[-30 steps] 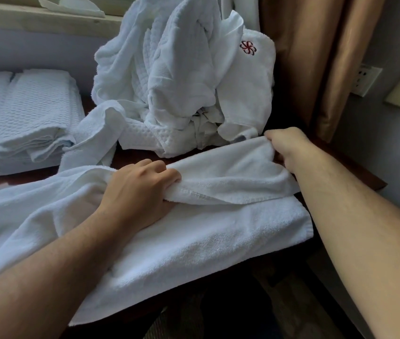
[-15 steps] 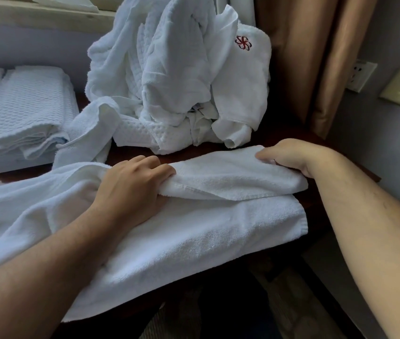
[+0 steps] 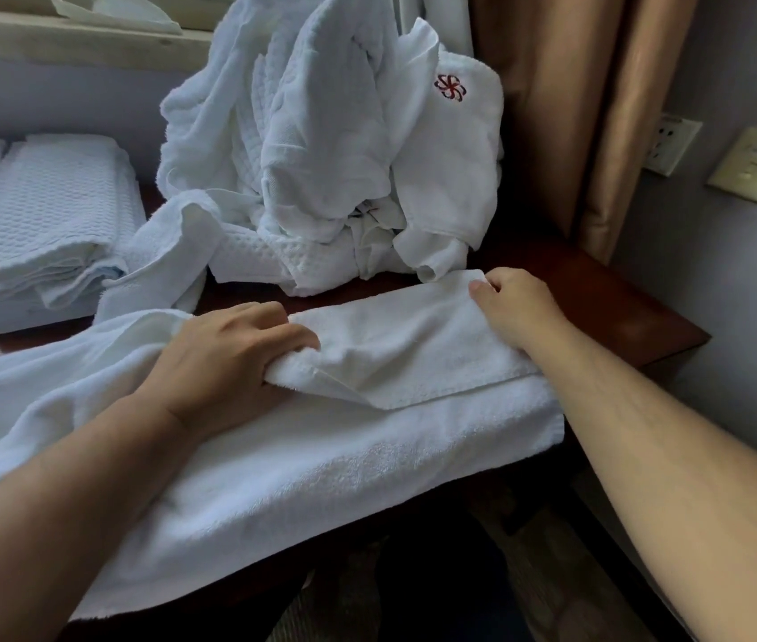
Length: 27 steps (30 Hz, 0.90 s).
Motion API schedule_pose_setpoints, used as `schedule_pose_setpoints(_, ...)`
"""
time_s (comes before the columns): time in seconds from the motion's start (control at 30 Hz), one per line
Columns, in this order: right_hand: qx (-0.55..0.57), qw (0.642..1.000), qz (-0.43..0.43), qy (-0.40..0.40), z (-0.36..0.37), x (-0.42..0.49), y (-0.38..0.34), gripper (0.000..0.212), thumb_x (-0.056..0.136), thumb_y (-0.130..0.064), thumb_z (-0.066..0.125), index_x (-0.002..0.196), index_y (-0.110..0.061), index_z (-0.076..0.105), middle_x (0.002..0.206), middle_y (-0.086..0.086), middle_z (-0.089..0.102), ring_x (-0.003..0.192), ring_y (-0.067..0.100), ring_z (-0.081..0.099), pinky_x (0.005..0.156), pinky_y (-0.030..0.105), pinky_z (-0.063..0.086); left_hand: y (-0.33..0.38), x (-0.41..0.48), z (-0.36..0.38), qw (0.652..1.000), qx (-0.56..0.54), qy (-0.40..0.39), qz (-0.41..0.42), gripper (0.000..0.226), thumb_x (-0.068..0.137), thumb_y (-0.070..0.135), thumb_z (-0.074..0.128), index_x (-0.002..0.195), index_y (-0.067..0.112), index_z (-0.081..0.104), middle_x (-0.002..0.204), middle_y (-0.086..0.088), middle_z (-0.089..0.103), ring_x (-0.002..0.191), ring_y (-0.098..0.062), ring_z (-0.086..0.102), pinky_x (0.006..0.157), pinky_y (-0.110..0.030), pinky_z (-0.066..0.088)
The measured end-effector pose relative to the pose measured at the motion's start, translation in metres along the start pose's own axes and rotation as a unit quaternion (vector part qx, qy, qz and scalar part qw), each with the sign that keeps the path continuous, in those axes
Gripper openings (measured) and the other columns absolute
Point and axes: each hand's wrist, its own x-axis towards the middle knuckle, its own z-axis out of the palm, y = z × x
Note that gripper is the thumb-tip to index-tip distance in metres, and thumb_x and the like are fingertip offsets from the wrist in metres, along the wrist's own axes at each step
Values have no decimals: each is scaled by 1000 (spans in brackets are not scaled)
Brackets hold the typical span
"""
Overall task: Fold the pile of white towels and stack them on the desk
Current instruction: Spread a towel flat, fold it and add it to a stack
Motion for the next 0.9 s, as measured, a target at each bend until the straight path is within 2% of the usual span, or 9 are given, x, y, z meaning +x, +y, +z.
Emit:
schedule_pose_setpoints(0.1,-131,991,19,31,10,-6,-3,28,100,-40,43,85,-21,55,83,1,60,72,22,56,57,31,36,-4,-3,2,1000,11,2,-1,36,80,46,52,100,29,76,84,6,61,74,-23,63,53,-28,42)
schedule_pose_setpoints(0.2,-225,970,42,77,15,-14,-13,31,98,-39,48,116,-15,56,111,9,63,99,31,59,77,40,46,-5,-5,5,1000,13,10,-12,34,80,47,52,98,31,76,83,7,60,73,-23,62,52,-29,44)
schedule_pose_setpoints(0.3,-212,960,-47,178,17,-23,-27,28,94,-28,52,116,-14,61,119,11,59,111,32,52,92,45,41,-4,-4,7,1000,21,12,-20,29,80,45,56,96,30,75,83,8,61,75,-23,62,52,-29,44)
schedule_pose_setpoints(0.37,-119,977,-127,123,25,-32,-41,27,97,-26,48,116,-15,64,120,11,60,111,30,51,92,43,43,-4,-3,6,999,23,12,-24,28,80,44,57,95,30,75,84,8,62,76,-23,62,53,-29,44)
schedule_pose_setpoints(0.43,-72,988,-136,-8,39,-44,-50,39,102,-36,42,132,-17,58,139,9,54,128,30,46,104,45,40,-4,-3,6,999,30,9,-29,25,79,42,62,96,28,74,85,7,63,76,-23,62,54,-30,44)
schedule_pose_setpoints(0.5,-135,978,-114,-114,52,-51,-50,58,103,-52,28,154,-24,35,165,3,25,152,28,19,122,46,19,-4,-4,8,998,47,8,-41,23,76,32,75,98,25,74,86,5,64,77,-26,62,57,-30,44)
schedule_pose_setpoints(0.53,-165,970,-112,-138,56,-52,-48,64,103,-56,21,160,-28,22,170,0,10,156,25,5,125,46,7,-4,-4,9,997,57,6,-52,28,72,27,81,99,23,73,87,3,65,78,-28,62,59,-32,44)
schedule_pose_setpoints(0.63,-178,968,-107,-142,57,-49,-42,68,101,-62,10,162,-31,9,171,-2,-3,156,22,-7,125,47,-3,-5,-3,9,993,81,4,-86,38,69,23,84,104,18,72,91,-2,67,82,-32,62,66,-40,47)
schedule_pose_setpoints(0.9,-188,969,-101,-123,55,-35,-32,71,98,-68,9,161,-36,11,170,-7,-1,156,24,-2,125,49,1,-11,5,9,992,112,-14,-58,40,69,6,77,106,17,73,94,-5,68,83,-34,61,66,-43,51)
